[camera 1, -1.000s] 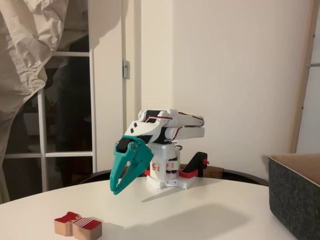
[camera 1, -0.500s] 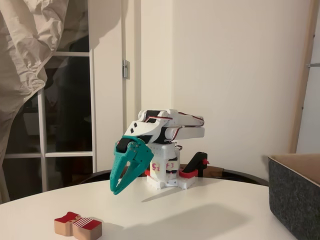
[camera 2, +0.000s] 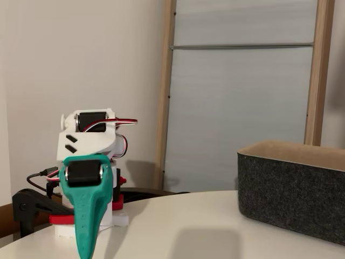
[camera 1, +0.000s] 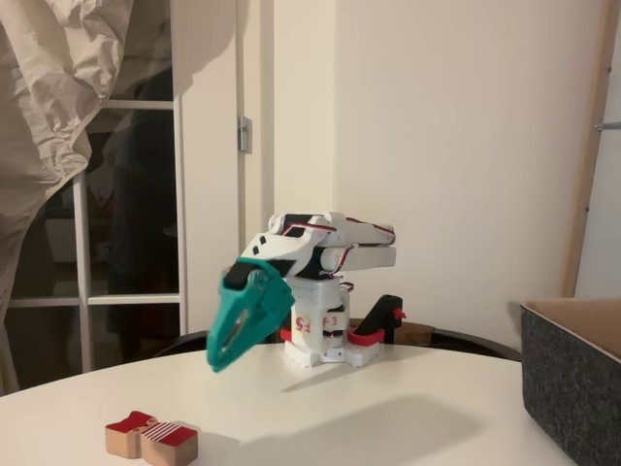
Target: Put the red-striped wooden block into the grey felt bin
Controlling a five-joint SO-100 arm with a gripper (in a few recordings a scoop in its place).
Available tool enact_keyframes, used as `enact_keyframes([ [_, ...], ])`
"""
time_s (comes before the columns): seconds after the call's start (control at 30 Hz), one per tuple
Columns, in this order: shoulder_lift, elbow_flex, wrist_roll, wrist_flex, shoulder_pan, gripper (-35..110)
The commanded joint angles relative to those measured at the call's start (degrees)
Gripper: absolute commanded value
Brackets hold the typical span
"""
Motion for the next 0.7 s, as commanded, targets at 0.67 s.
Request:
enact_keyframes([
  [0.67,-33.4,-46.0,17.3,-3.4,-6.6,5],
])
